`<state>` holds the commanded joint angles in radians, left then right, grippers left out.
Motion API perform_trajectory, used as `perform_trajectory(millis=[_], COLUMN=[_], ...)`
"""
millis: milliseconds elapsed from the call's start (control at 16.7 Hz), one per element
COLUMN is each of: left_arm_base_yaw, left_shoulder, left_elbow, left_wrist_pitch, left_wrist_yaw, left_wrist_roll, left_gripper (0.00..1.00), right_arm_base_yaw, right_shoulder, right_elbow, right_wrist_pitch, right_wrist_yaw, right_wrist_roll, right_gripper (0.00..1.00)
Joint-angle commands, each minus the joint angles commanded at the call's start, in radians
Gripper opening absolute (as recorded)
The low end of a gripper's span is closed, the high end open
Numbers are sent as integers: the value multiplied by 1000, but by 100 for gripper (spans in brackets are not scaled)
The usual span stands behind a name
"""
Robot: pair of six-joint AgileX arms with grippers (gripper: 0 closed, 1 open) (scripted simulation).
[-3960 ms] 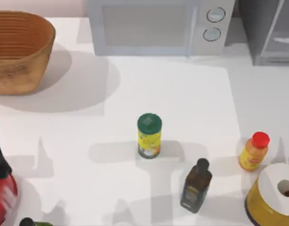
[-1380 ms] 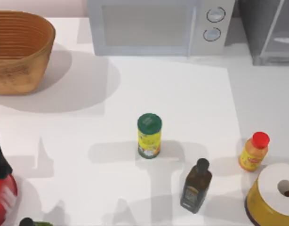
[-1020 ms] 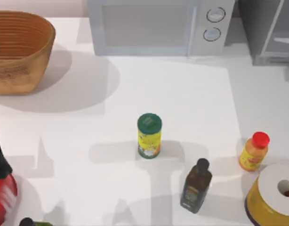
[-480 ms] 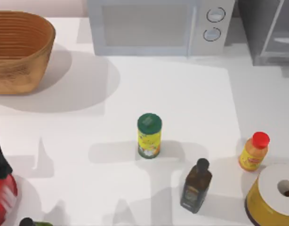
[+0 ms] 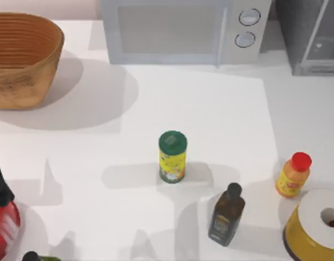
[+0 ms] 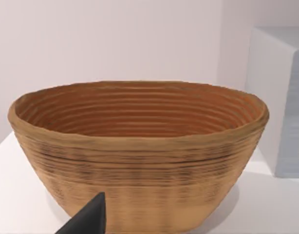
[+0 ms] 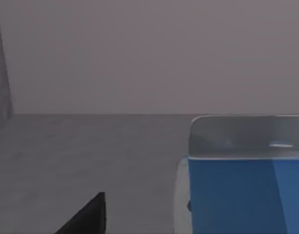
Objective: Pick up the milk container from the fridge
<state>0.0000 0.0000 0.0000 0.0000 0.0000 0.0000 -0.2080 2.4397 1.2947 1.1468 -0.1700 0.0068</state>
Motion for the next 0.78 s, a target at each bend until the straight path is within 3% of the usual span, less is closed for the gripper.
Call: perform_trajectory(millis=[180,780], left_arm_base_yaw=[0,0], left_shoulder=[0,0], left_elbow=[0,0], left_wrist_pitch=[0,0], left_wrist_yaw=[0,0], left_wrist_roll=[0,0], left_gripper=[100,100], right_arm_base_yaw=[0,0], right_shoulder=[0,0], right_elbow=[0,0], right_wrist_pitch=[0,0], right_wrist_yaw=[0,0], right_wrist_roll=[0,0], right_gripper=[100,25])
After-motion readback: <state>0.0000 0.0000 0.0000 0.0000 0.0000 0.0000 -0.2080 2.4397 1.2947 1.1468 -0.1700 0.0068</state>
